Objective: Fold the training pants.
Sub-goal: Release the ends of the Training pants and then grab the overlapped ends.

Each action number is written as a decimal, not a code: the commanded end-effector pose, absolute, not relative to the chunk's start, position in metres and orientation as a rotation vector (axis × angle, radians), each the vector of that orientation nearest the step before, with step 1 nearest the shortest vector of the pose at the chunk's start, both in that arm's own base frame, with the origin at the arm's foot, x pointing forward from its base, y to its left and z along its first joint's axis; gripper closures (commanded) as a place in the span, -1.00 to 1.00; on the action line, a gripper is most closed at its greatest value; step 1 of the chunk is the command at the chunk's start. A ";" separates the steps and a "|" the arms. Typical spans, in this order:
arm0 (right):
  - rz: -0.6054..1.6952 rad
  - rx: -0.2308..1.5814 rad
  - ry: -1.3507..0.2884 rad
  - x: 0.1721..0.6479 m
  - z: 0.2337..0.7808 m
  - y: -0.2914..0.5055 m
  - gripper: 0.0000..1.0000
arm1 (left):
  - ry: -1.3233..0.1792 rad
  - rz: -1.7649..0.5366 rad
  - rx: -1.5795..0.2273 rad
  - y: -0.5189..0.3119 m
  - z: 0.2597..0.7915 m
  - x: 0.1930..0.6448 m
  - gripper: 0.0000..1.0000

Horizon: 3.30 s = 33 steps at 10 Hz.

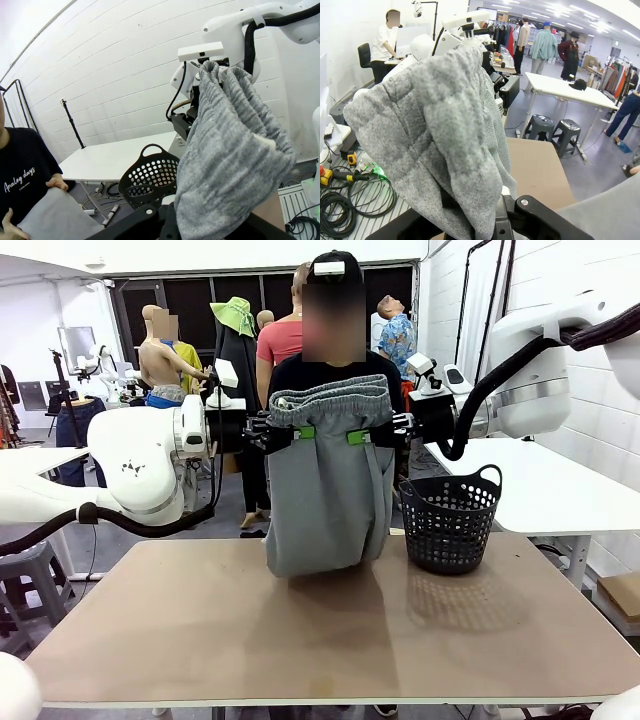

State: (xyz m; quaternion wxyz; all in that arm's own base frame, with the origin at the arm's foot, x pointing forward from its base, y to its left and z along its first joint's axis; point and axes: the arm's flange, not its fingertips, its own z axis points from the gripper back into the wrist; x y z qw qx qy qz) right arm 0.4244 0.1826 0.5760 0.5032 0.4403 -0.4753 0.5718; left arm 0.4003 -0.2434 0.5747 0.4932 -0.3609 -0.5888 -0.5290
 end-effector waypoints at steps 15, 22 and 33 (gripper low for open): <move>1.367 1.083 -1.160 0.423 0.577 0.183 1.00 | -1.424 -1.272 -0.882 -0.245 0.578 0.399 1.00; 1.367 1.083 -1.160 0.423 0.577 0.183 1.00 | -1.424 -1.272 -0.882 -0.245 0.578 0.399 1.00; 1.367 1.083 -1.160 0.423 0.577 0.183 1.00 | -1.424 -1.272 -0.882 -0.245 0.578 0.399 1.00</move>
